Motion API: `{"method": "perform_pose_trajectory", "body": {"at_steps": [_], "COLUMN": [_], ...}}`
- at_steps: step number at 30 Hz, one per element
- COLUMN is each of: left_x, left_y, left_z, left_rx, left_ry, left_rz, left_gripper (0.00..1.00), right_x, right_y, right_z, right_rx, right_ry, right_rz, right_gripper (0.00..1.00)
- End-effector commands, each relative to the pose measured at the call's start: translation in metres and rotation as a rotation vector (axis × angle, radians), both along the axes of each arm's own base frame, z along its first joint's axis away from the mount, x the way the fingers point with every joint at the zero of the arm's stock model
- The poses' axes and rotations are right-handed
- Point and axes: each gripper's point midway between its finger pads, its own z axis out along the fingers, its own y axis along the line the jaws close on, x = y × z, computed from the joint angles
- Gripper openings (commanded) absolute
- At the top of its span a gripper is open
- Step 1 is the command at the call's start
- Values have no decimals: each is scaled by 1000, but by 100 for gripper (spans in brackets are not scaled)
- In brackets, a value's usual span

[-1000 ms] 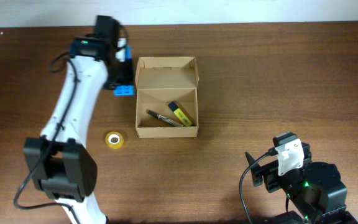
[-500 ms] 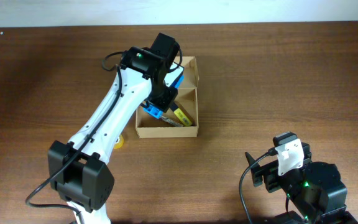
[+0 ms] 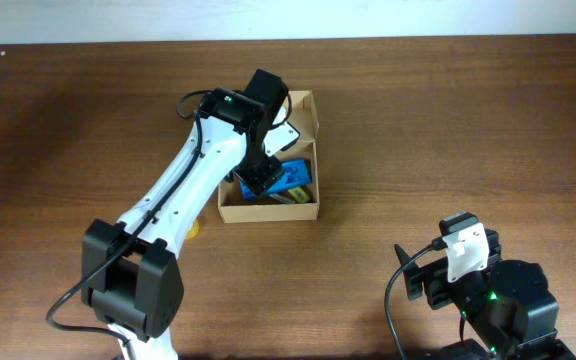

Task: Pack container

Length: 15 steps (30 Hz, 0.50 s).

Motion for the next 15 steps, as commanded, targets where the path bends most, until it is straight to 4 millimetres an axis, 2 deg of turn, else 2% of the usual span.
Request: {"method": "perform_pose_trajectory", "body": {"at_steps": [1,5,9,12,14,15], "left_x": [6,4,-14,-28,-38,-46], "left_y": [11,41,81,95,100,101], "left_z": [25,57,85,86,75,59], "left_rx": [-61,-133,-182,-190,-186,-191], "left_ry": [-70,-119,-137,-144,-138,-131], "left_rz": [180,475,766,867,913,953], "left_gripper": [72,72,75,78,82,82], "right_x": [0,0,0,0,0,0], "right_y": [-1,-1,-1,-1,-1,-1], "right_z": [0,0,0,0,0,0], "right_rx": [9,9,9,9,9,9], "right_ry": [0,0,0,0,0,0], "right_rz": [-10,-10,-10,-10,-10,-10], "right_gripper": [99,99,99,99,99,99]}}
